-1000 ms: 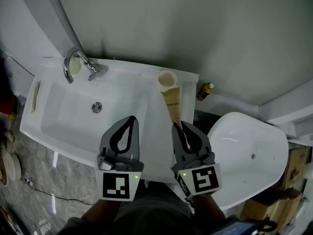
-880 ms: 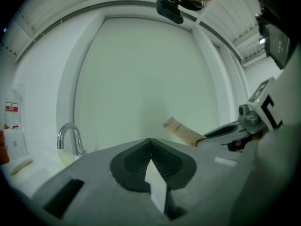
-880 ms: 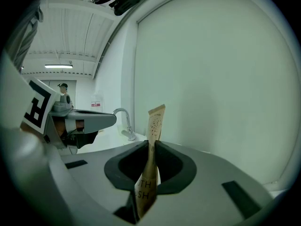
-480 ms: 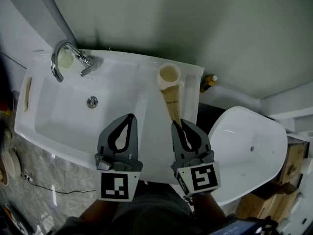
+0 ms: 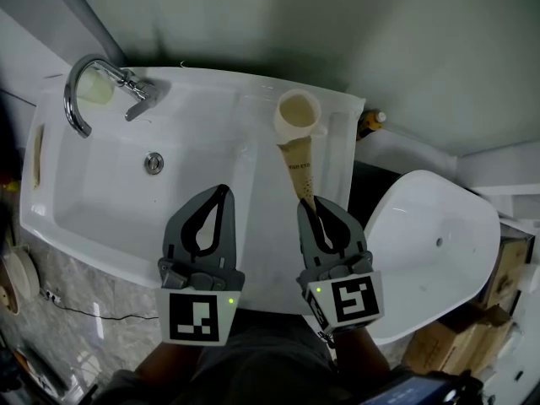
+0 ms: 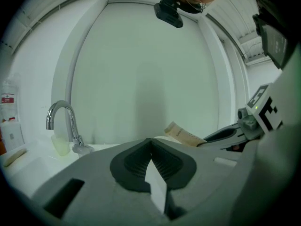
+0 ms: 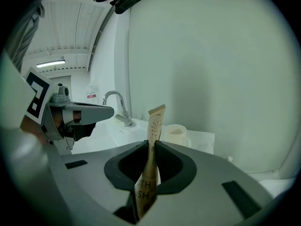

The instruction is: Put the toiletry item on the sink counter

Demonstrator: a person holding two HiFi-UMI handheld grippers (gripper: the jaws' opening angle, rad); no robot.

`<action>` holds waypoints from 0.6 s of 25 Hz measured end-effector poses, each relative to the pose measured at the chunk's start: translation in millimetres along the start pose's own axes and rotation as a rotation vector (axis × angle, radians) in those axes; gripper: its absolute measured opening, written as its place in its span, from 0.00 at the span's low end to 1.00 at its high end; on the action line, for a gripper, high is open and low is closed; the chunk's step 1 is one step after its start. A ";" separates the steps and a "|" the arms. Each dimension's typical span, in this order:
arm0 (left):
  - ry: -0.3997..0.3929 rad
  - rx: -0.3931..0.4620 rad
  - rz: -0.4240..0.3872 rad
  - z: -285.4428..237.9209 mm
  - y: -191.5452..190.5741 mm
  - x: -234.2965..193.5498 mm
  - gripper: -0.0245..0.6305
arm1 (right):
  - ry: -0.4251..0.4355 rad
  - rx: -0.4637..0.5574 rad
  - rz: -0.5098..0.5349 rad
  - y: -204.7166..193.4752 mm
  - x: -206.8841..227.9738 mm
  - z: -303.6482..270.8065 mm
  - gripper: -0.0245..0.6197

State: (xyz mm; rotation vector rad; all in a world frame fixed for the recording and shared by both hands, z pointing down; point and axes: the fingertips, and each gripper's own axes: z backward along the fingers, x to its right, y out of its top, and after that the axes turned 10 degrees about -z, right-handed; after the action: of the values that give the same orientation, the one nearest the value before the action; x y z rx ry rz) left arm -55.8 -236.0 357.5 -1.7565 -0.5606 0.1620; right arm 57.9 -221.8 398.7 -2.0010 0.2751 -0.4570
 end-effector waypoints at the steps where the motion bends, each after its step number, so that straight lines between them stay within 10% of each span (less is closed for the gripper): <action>1: -0.002 -0.005 0.002 -1.5 -2.2 -0.3 0.05 | 0.002 -0.004 -0.002 -1.8 0.4 -2.3 0.11; 15: -0.016 -0.066 0.008 -19.0 -33.1 -7.5 0.05 | 0.004 -0.082 -0.040 -35.0 8.4 -28.0 0.11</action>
State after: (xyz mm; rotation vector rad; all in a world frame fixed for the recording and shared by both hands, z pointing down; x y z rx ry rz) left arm -64.2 -250.8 392.5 -1.8229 -0.5762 0.1657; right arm 53.3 -231.6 443.0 -2.0891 0.2600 -0.4815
